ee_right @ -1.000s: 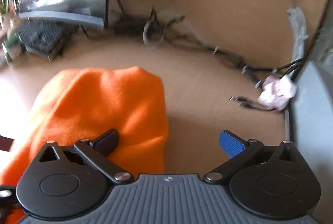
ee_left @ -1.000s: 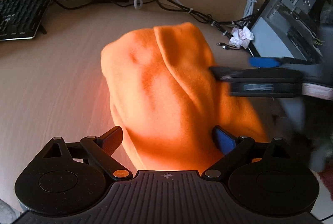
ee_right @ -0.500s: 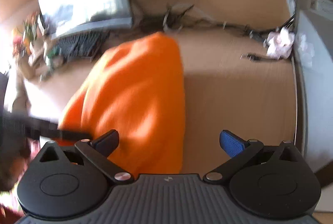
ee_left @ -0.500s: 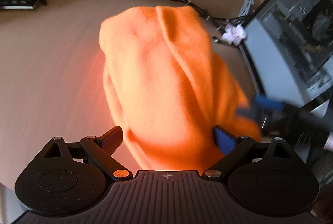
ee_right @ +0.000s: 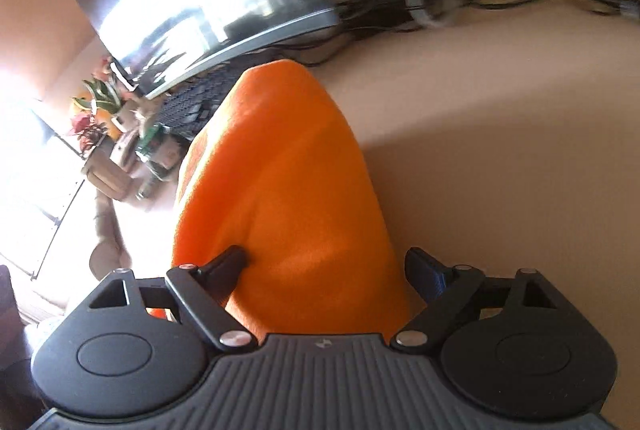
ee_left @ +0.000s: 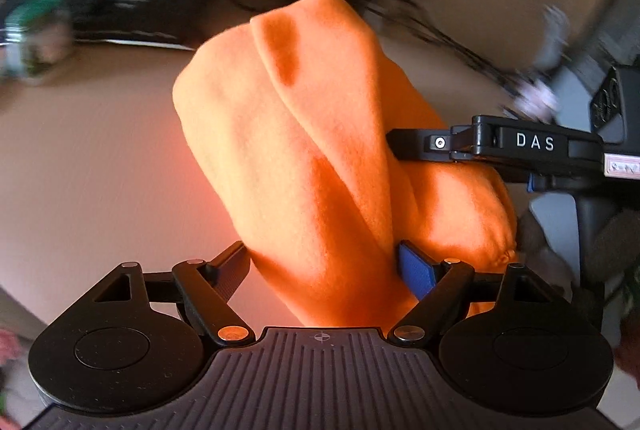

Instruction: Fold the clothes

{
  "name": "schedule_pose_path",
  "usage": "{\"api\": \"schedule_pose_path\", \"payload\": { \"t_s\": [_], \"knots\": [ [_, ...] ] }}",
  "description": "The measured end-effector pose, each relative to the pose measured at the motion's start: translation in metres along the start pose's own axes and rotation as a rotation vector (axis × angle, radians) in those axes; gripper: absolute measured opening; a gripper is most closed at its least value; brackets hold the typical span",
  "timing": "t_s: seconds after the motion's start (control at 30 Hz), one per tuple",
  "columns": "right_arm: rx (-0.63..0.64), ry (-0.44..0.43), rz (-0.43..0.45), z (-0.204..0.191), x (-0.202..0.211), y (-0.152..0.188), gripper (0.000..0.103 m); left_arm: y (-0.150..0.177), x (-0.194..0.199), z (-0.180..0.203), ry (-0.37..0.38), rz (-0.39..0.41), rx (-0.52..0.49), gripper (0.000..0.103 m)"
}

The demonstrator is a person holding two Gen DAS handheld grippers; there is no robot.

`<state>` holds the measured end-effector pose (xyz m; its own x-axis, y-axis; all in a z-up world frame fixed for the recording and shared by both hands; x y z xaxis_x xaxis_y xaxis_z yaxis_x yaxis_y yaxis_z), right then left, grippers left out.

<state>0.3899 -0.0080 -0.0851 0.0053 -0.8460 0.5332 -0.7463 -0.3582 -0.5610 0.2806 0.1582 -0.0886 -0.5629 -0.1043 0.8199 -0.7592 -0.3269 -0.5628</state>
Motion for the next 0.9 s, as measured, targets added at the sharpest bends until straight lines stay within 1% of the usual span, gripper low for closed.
{"api": "schedule_pose_path", "payload": {
  "t_s": [0.07, 0.13, 0.2, 0.23, 0.27, 0.33, 0.4, 0.5, 0.57, 0.63, 0.67, 0.73, 0.83, 0.9],
  "knots": [
    [0.040, 0.006, 0.004, -0.016, -0.031, -0.016, 0.088, -0.013, -0.005, -0.021, -0.053, 0.022, 0.029, 0.088],
    [0.106, 0.033, 0.013, -0.033, -0.054, -0.029, 0.088, -0.028, -0.012, -0.039, -0.097, 0.048, 0.037, 0.089],
    [0.187, 0.071, 0.015, -0.046, -0.069, -0.040, 0.088, -0.041, -0.020, -0.053, -0.126, 0.066, 0.036, 0.091],
    [0.225, 0.095, 0.014, -0.051, -0.073, -0.044, 0.088, -0.046, -0.024, -0.059, -0.124, 0.066, 0.047, 0.091],
    [0.262, 0.121, 0.012, -0.054, -0.075, -0.047, 0.088, -0.049, -0.025, -0.063, -0.093, 0.058, 0.070, 0.091],
    [0.285, 0.164, 0.004, -0.054, -0.070, -0.046, 0.088, -0.050, -0.024, -0.067, -0.004, 0.045, 0.108, 0.090],
    [0.273, 0.199, -0.005, -0.047, -0.061, -0.040, 0.088, -0.046, -0.021, -0.061, 0.044, 0.042, 0.073, 0.088],
    [0.184, 0.230, -0.018, -0.030, -0.040, -0.020, 0.088, -0.037, -0.024, -0.048, 0.088, 0.036, 0.001, 0.088],
    [0.170, 0.256, -0.022, -0.028, -0.027, 0.000, 0.088, -0.037, -0.031, -0.041, 0.095, 0.034, -0.024, 0.089],
    [0.189, 0.285, -0.020, -0.032, -0.021, 0.015, 0.088, -0.041, -0.037, -0.036, 0.096, 0.036, -0.043, 0.089],
    [0.211, 0.307, -0.012, -0.036, -0.022, 0.018, 0.088, -0.046, -0.040, -0.034, 0.094, 0.041, -0.050, 0.089],
    [0.261, 0.362, 0.012, -0.043, -0.027, 0.014, 0.088, -0.061, -0.045, -0.030, 0.083, 0.055, -0.062, 0.088],
    [0.314, 0.421, 0.053, -0.047, -0.036, -0.008, 0.088, -0.080, -0.059, -0.026, 0.057, 0.083, -0.086, 0.088],
    [0.336, 0.446, 0.065, -0.046, -0.042, -0.021, 0.088, -0.081, -0.064, -0.027, 0.052, 0.081, -0.064, 0.090]
  ]
}}
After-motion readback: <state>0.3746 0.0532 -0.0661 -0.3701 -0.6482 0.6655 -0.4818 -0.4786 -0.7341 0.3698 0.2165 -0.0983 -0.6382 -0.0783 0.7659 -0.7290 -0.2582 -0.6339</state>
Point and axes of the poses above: each gripper's, at about its wrist camera, not at the fingertips, and x roughly against the way its jaws point, z to its right, y to its underside, the point moved 2 cm from there along -x, roughly the way its jaws point, and after that the axes turned 10 degrees about -y, right-handed, at the moved point
